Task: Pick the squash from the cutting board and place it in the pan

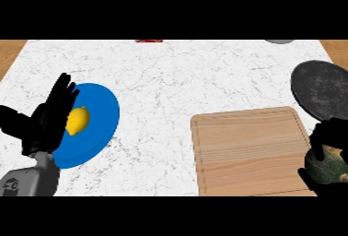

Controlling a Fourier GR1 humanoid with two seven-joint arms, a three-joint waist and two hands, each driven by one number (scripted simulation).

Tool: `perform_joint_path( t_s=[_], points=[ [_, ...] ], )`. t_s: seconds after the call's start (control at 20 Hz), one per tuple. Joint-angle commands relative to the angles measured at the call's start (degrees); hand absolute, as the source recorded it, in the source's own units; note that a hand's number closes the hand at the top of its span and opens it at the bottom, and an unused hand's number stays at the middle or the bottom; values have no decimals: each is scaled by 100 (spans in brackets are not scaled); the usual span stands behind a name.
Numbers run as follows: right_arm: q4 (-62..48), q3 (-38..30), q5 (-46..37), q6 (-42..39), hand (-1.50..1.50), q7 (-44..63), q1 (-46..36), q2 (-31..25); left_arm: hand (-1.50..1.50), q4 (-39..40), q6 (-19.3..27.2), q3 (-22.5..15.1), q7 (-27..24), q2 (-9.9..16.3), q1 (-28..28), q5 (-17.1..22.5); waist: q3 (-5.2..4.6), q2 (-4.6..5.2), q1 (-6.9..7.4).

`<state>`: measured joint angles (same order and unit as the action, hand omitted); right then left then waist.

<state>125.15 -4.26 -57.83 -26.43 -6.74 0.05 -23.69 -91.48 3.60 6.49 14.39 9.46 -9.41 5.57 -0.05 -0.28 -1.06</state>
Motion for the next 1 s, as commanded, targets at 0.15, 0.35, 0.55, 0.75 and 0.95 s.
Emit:
perform_joint_path(
  t_s=[0.15, 0.35, 0.55, 0.75, 0.95],
  points=[
    [390, -1079, 902, -887, 150, 606, -683, 34, 0, -254, -47, 49, 376, 52, -203, 129, 3, 23, 102],
    [-253, -1664, 1181, -816, 150, 590, -1012, -82, 0, -210, -249, 41, -13, 70, 183, 102, 3, 24, 111],
    [-1568, -2207, 1180, -141, 150, -10, -1398, -448, 0, -302, 64, -156, 115, -132, 73, -162, 8, 30, 122],
    [-3058, -2292, 1113, 310, 150, -330, -2158, -807, 0, 59, 13, -92, 111, -122, -263, -95, 7, 45, 149],
    [-4524, -2554, 1197, 798, 150, -965, -2616, -1193, 0, 161, -101, -171, -140, -211, -73, -93, 7, 60, 178]
  ],
)
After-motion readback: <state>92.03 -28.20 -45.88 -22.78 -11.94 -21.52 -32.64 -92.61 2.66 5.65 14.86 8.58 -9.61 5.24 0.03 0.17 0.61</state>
